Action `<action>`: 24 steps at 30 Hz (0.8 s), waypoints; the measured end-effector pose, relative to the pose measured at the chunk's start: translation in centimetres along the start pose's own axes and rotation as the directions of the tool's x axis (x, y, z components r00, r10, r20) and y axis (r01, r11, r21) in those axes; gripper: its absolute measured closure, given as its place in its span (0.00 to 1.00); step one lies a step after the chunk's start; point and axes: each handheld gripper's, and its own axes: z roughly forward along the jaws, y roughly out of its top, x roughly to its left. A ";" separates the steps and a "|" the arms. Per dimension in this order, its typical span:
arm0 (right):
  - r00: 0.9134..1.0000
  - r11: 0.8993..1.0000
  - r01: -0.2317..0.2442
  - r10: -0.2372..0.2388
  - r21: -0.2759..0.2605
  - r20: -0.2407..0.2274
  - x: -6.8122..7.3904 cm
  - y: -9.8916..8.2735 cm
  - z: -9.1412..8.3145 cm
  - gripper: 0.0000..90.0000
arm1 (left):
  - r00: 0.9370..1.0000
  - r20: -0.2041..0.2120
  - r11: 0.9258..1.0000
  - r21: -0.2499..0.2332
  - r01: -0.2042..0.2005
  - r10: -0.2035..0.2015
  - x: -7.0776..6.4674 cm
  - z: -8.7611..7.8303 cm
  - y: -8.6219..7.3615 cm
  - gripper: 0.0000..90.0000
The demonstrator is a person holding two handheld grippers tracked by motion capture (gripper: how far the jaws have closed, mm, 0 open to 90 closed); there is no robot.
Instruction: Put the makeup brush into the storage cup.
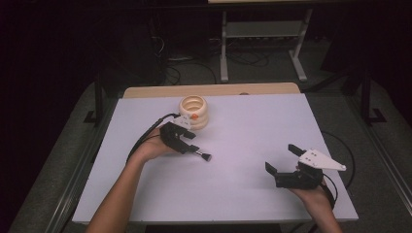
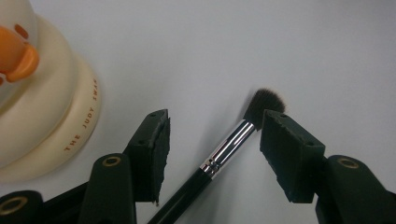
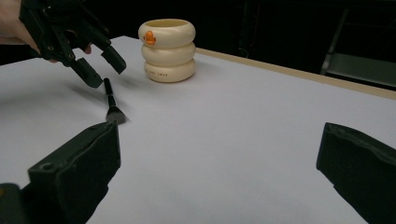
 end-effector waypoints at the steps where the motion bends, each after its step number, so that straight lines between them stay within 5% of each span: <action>1: 1.000 1.000 0.000 0.000 0.001 0.000 0.0 0.0 0.0 0.00 | 1.000 0.002 1.000 0.003 -0.003 0.003 0.0 0.1 0.0 0.48; 24: 1.000 1.000 0.001 -0.001 0.002 -0.001 0.0 0.0 0.0 0.00 | 0.998 0.019 0.993 0.102 -0.067 0.065 0.0 1.2 -0.6 0.64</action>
